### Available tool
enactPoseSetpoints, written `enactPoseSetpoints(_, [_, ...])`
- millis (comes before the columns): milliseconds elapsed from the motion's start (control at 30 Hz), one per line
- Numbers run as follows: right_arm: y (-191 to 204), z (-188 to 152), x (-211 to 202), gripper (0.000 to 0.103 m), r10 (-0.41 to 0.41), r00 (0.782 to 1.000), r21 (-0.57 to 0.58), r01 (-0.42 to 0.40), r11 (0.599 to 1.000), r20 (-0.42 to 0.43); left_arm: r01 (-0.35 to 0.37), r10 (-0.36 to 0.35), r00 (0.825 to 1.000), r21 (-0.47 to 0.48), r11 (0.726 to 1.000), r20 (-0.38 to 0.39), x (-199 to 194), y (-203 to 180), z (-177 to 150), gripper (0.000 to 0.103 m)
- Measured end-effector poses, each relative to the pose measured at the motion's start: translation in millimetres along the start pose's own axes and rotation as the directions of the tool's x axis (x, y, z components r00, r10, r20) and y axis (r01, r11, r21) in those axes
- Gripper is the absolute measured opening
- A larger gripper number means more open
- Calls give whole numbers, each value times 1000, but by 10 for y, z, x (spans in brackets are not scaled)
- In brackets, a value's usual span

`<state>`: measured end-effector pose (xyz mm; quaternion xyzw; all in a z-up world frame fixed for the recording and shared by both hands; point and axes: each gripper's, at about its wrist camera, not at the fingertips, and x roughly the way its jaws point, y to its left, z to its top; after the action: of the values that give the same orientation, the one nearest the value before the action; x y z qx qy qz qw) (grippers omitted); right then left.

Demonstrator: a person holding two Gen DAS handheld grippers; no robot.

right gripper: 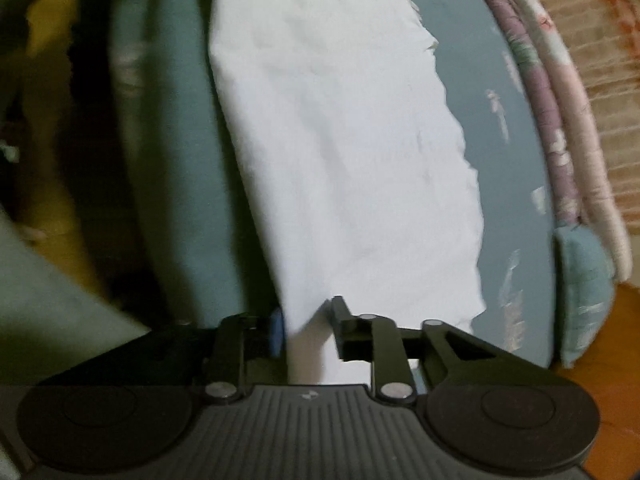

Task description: Fold clothes

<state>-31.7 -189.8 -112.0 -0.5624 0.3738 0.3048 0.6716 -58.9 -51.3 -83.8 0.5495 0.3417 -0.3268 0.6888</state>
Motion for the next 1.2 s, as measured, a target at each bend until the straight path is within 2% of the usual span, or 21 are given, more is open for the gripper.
enactPoseSetpoints(33, [-42,-46,-77,34,22,1000,17,-22,1000,3,44,-44,999,-21,999,7,-80,30,-35,13])
enactPoseSetpoints(133, [-281,-171,-289,37,66,996,154,-73,985,51,79,-76,997,-152,985,29,-223,293,-133,13])
enactPoseSetpoints(200, [-487,-235,-381,43,83,991,281,-110,953,109,91,-81,995,-255,963,50,-263,496,-188,20])
enactPoseSetpoints(267, [-661,-287,-368,45,92,982,418,-155,895,166,99,-76,994,-390,916,74,-185,686,-216,32])
enactPoseSetpoints(300, [-739,-304,-313,45,102,977,486,-181,855,186,104,-73,994,-453,885,86,-146,778,-231,34])
enactPoseSetpoints(367, [-807,-341,-140,45,120,971,586,-221,779,206,131,-103,991,-516,847,84,-43,781,-305,35])
enactPoseSetpoints(433, [-755,-416,50,45,146,970,652,-240,719,197,156,-132,988,-575,803,84,61,784,-378,35])
enactPoseSetpoints(500, [-655,-513,216,46,169,971,694,-240,678,171,179,-161,983,-631,754,87,164,787,-452,35])
enactPoseSetpoints(600, [-630,-710,199,50,165,966,756,-259,601,200,209,-203,975,-709,673,94,318,792,-562,43])
enactPoseSetpoints(700, [-652,-751,65,52,113,969,785,-243,570,218,195,-197,977,-741,643,86,253,887,-648,45])
enactPoseSetpoints(767, [-775,-762,52,57,71,963,808,-257,531,259,177,-155,983,-767,617,102,205,1006,-641,51])
enactPoseSetpoints(833, [-887,-712,62,73,9,953,829,-269,490,304,177,-109,984,-786,592,139,214,1121,-534,56])
enactPoseSetpoints(867, [-933,-704,102,87,-18,947,847,-278,453,321,184,-92,983,-794,580,161,246,1186,-481,62])
enactPoseSetpoints(900, [-971,-707,163,96,-43,941,867,-290,405,335,192,-75,981,-801,568,182,277,1251,-428,64])
enactPoseSetpoints(1000, [-1087,-717,346,99,-121,923,909,-327,257,366,232,-58,970,-833,502,235,434,1333,-313,68])
enactPoseSetpoints(1067, [-1060,-782,492,99,-126,930,929,-321,185,347,240,-49,968,-853,464,246,568,1323,-328,69])
enactPoseSetpoints(1100, [-1033,-822,569,99,-122,935,937,-314,153,333,216,-42,974,-865,452,221,614,1291,-351,69])
enactPoseSetpoints(1133, [-1028,-842,590,98,-126,938,942,-305,139,322,154,-22,987,-880,450,162,692,1278,-399,69])
enactPoseSetpoints(1167, [-1036,-850,577,97,-136,940,945,-296,137,314,94,-4,995,-891,445,103,769,1265,-449,79])
enactPoseSetpoints(1200, [-1044,-858,563,97,-146,941,948,-287,134,306,106,-2,993,-907,407,115,785,1287,-545,85])
